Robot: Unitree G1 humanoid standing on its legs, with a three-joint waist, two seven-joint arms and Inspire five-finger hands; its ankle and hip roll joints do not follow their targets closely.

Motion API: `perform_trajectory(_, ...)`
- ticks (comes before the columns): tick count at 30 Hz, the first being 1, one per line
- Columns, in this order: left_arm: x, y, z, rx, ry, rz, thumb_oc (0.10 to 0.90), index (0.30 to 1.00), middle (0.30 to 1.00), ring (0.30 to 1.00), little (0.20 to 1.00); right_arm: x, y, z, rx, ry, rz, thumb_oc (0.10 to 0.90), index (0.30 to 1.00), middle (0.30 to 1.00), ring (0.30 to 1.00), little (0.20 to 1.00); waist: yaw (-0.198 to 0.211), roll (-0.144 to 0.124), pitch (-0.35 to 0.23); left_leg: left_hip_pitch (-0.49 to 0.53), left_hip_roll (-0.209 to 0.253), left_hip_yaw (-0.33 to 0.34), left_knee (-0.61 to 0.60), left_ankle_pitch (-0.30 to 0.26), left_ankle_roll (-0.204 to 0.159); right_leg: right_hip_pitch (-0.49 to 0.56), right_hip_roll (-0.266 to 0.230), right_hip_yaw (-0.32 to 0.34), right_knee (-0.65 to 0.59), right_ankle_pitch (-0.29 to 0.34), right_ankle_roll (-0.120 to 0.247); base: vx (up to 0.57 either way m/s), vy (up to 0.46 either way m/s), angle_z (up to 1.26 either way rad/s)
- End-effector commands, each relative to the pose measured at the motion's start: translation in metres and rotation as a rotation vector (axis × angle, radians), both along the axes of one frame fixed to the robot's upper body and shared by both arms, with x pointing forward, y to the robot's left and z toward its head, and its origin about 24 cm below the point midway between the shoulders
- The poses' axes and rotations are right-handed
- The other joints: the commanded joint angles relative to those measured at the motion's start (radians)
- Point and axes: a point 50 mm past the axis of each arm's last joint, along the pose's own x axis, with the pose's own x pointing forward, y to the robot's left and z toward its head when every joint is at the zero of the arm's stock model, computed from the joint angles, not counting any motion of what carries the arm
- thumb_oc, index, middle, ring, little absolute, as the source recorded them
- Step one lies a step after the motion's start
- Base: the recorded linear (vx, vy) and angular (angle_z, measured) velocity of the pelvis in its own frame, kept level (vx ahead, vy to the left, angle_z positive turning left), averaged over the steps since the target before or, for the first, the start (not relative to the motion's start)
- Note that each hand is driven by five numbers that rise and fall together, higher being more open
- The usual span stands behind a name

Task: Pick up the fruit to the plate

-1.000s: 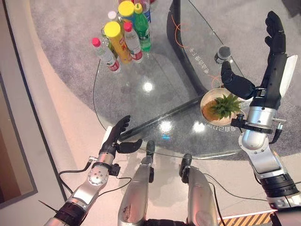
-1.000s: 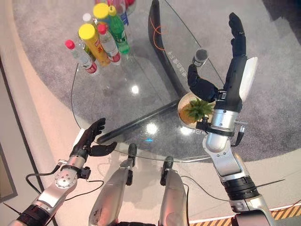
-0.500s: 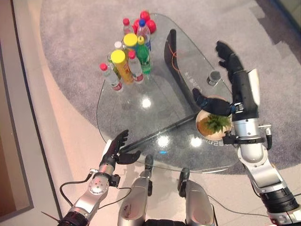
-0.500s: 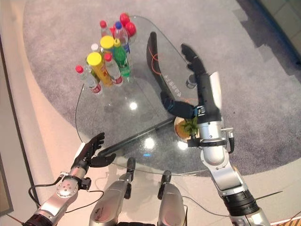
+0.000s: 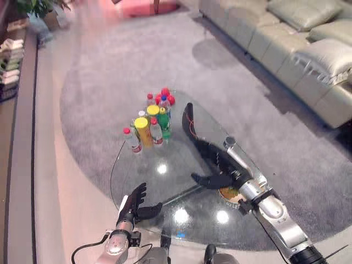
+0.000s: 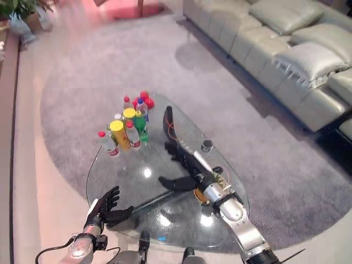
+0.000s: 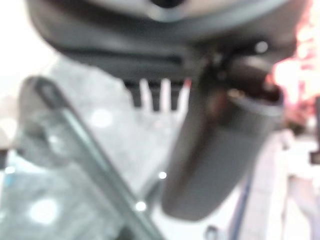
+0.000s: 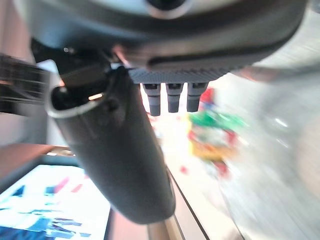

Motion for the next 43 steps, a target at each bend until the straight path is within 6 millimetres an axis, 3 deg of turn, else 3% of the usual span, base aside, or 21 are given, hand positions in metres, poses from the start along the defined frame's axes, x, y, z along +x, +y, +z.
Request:
perform_trajectory(1,0.017,0.011,0.01,-0.054,-0.074,0.044,0.8,0.9,0.9,0.9,0.9,-0.001,0.025,0.004,0.158,0.053,0.141,0.8,0.9,0.9,0.9,0.9,-0.008,-0.031,-0.021,0.058,-0.006,0.031,0.06,-0.087,-0.013,-0.001,0.014,0.014,-0.092,0.147,0.001,-0.06,-0.056,0.06)
perform_trajectory(3,0.013,0.013,0.001,-0.074,-0.018,0.056,0.8,0.9,0.9,0.9,0.9,-0.009,0.025,-0.018,0.144,0.17,0.128,0.8,0.9,0.9,0.9,0.9,-0.01,-0.03,-0.032,0.068,-0.001,0.033,0.048,-0.081,-0.016,0.008,0.014,0.014,-0.105,0.154,0.001,-0.03,-0.026,0.02)
perform_trajectory(4,0.013,0.013,0.001,-0.074,-0.018,0.056,0.8,0.9,0.9,0.9,0.9,-0.009,0.025,-0.018,0.144,0.17,0.129,0.8,0.9,0.9,0.9,0.9,-0.01,-0.03,-0.031,0.068,-0.001,0.033,0.048,-0.081,-0.016,0.008,0.014,0.014,-0.106,0.154,0.001,-0.02,-0.034,0.01)
perform_trajectory(5,0.006,0.012,-0.01,-0.103,0.056,0.064,0.8,0.9,0.9,0.9,0.9,-0.018,0.021,-0.042,0.117,0.293,0.114,0.8,0.9,0.9,0.9,0.9,-0.011,-0.027,-0.041,0.08,0.005,0.035,0.03,-0.073,-0.017,0.019,0.013,0.011,-0.12,0.161,0.001,-0.02,-0.033,-0.02)
perform_trajectory(11,-0.011,0.014,-0.031,-0.126,0.211,0.093,0.8,0.9,0.9,0.9,0.9,-0.052,-0.002,-0.099,0.049,0.66,-0.024,0.8,0.9,0.9,0.9,0.9,-0.011,-0.022,-0.062,0.096,0.016,0.045,0.002,-0.059,-0.021,0.034,0.014,0.004,-0.141,0.17,0.003,-0.01,-0.019,-0.01)
perform_trajectory(18,-0.046,0.015,-0.062,-0.151,0.449,0.173,0.8,0.9,0.9,0.9,0.9,-0.101,-0.035,-0.146,-0.112,0.951,-0.284,0.8,0.9,0.9,0.9,0.9,-0.011,-0.015,-0.079,0.103,0.022,0.05,-0.014,-0.052,-0.017,0.041,0.017,0.009,-0.151,0.174,0.002,0.02,-0.009,-0.01)
perform_trajectory(26,-0.09,0.019,-0.082,-0.174,0.699,0.296,0.8,0.9,0.9,0.9,0.9,-0.146,-0.052,-0.166,-0.149,1.16,-0.518,0.8,0.9,0.9,0.9,0.9,-0.019,-0.015,-0.094,0.11,0.023,0.054,-0.014,-0.061,-0.012,0.045,0.028,0.031,-0.151,0.172,-0.001,0.02,0.0,0.0)
perform_trajectory(30,-0.101,0.016,-0.085,-0.195,0.749,0.319,0.8,0.9,0.9,0.9,0.9,-0.161,-0.054,-0.169,-0.179,1.225,-0.569,0.8,0.9,0.9,0.9,0.9,-0.023,-0.015,-0.107,0.114,0.022,0.055,-0.014,-0.068,-0.01,0.046,0.032,0.044,-0.151,0.171,-0.001,0.04,0.007,-0.03)
perform_trajectory(36,-0.103,0.013,-0.087,-0.207,0.781,0.302,0.8,0.9,0.9,0.9,0.9,-0.175,-0.057,-0.171,-0.27,1.28,-0.584,0.8,0.9,0.9,0.9,0.9,-0.023,-0.013,-0.113,0.115,0.019,0.047,-0.014,-0.072,-0.007,0.047,0.033,0.048,-0.151,0.172,0.001,0.02,0.002,-0.03)
perform_trajectory(43,-0.101,0.01,-0.087,-0.213,0.787,0.291,0.8,0.9,0.9,0.9,0.9,-0.182,-0.057,-0.172,-0.263,1.328,-0.621,0.8,0.9,0.9,0.9,0.9,-0.019,-0.009,-0.117,0.115,0.018,0.04,-0.014,-0.076,-0.005,0.051,0.03,0.044,-0.151,0.171,0.004,0.01,-0.001,-0.05)
